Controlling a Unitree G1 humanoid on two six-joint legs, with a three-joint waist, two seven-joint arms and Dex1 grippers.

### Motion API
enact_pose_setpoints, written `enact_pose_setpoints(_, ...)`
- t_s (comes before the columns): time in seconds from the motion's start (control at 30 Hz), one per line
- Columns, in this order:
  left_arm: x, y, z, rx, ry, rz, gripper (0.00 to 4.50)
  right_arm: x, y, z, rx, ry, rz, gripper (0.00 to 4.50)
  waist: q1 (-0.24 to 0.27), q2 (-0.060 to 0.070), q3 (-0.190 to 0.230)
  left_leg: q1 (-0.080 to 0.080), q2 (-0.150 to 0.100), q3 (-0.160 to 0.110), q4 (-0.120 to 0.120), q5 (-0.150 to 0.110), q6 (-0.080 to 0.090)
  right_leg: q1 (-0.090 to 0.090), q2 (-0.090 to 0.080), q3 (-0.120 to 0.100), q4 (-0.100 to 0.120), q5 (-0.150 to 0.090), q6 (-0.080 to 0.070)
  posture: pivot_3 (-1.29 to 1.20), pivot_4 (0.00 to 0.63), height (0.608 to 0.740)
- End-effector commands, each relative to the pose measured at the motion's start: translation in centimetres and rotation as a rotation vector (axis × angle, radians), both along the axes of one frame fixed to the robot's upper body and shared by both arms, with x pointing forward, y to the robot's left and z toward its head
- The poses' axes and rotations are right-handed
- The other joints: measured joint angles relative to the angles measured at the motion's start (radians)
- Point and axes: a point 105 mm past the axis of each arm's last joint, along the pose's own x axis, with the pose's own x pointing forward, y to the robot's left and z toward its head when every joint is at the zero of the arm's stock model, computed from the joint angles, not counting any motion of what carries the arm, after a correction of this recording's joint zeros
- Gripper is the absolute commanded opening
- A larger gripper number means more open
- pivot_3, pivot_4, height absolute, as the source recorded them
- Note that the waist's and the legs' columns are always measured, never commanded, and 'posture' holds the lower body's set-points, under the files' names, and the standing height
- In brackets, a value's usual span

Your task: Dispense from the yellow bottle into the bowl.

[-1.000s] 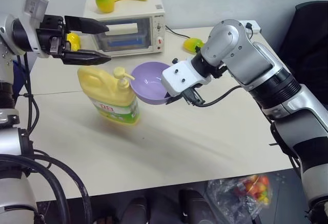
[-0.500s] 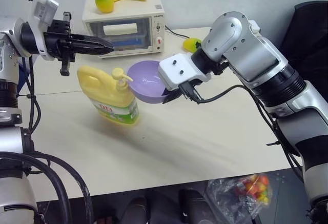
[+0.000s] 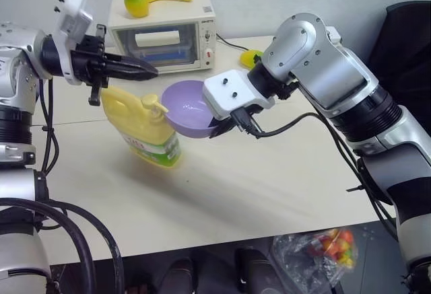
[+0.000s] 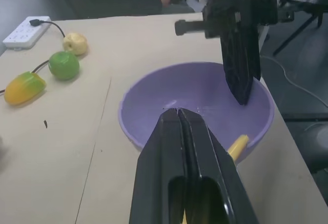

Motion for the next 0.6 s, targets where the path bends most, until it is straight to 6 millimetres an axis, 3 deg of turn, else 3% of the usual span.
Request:
enact_pose_setpoints(0.03, -1.8, -0.1, -0.1, 0.061, -0.010, -0.113, 0.03, -0.9, -0.1, 1.7, -0.005, -0.017, 0.051, 0.00, 0.001, 0.000, 0.000, 0.000, 0.000, 0.000, 0.000, 0.000, 0.000, 0.000, 0.000, 0.000, 0.000, 0.000, 0.000, 0.00, 0.150, 0.740)
enact_pose_setpoints(0.3, -2.0, -0.2, 1.4, 0.049, -0.060, -0.110, 0.03, -1.1, -1.6, -0.1, -0.056, -0.008, 0.039, 0.00, 0.006, 0.000, 0.000, 0.000, -0.001, 0.000, 0.001, 0.000, 0.000, 0.000, 0.000, 0.000, 0.001, 0.000, 0.000, 0.00, 0.150, 0.740)
enact_pose_setpoints(0.6, -1.9, -0.4, 1.9, 0.035, -0.065, -0.118, 0.03, -1.7, -1.5, -1.4, -0.068, 0.013, 0.048, 0.00, 0.005, 0.000, 0.000, -0.001, -0.001, 0.000, 0.002, 0.000, 0.000, 0.000, 0.000, 0.000, 0.001, 0.000, 0.000, 0.00, 0.150, 0.740)
